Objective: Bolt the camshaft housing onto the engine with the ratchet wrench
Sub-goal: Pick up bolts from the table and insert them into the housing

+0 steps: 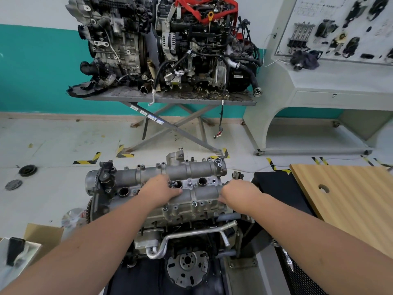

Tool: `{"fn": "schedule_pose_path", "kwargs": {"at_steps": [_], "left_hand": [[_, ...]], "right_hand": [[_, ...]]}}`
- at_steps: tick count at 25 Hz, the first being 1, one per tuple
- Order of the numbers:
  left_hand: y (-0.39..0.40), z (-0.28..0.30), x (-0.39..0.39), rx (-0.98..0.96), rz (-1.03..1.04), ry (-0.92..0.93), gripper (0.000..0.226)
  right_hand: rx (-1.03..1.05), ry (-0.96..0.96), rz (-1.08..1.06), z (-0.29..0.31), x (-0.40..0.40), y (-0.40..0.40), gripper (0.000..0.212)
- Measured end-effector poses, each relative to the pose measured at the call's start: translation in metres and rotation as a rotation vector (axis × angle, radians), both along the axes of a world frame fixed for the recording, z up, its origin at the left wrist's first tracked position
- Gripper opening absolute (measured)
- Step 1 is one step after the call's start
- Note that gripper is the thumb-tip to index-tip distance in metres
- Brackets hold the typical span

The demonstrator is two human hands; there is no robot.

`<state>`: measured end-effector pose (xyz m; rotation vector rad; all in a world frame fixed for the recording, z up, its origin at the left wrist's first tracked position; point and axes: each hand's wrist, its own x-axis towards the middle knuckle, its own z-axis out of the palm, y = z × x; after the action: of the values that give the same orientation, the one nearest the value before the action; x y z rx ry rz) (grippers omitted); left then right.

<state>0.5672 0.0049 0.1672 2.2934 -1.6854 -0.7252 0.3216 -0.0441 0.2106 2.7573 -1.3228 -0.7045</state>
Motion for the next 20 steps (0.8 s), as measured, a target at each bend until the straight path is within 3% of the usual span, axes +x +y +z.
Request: {"fn": "schedule_pose_path", "kwargs": {"at_steps": [2,4,8,9,12,14,16,18,20], "left_hand": [[0.0,-0.002,0.002,0.004,0.031,0.031,0.037],[0.001,-0.002,0.006,-0.014,0.062,0.103,0.035],[0.005,-0.001,0.013,-0.044,0.162,0.287,0.033],[0.006,-0.003,0.014,-0.048,0.168,0.323,0.035],[0.008,-0.004,0.016,-0.061,0.173,0.367,0.04],[0.009,-0.005,0.017,-0.061,0.158,0.392,0.041],[0.01,-0.005,0.019,-0.054,0.148,0.415,0.039],[0.01,-0.006,0.019,-0.049,0.149,0.421,0.038],[0.011,-0.005,0.019,-0.053,0.139,0.416,0.033]], "right_hand": [[-0.055,0.022,-0.057,-0.004,0.002,0.003,0.054],[-0.061,-0.016,-0.083,-0.003,-0.001,0.004,0.064],[0.062,-0.02,0.072,0.002,-0.005,-0.007,0.016],[0.056,0.0,0.053,-0.001,-0.002,-0.005,0.018],[-0.001,0.0,-0.033,-0.007,0.003,0.0,0.044],[-0.018,-0.1,-0.067,-0.008,-0.003,0.001,0.06],[0.061,-0.166,-0.038,-0.004,-0.009,-0.002,0.05],[0.096,-0.101,0.026,-0.003,-0.01,-0.004,0.022],[0.028,-0.082,-0.018,-0.01,-0.007,0.0,0.021]]}}
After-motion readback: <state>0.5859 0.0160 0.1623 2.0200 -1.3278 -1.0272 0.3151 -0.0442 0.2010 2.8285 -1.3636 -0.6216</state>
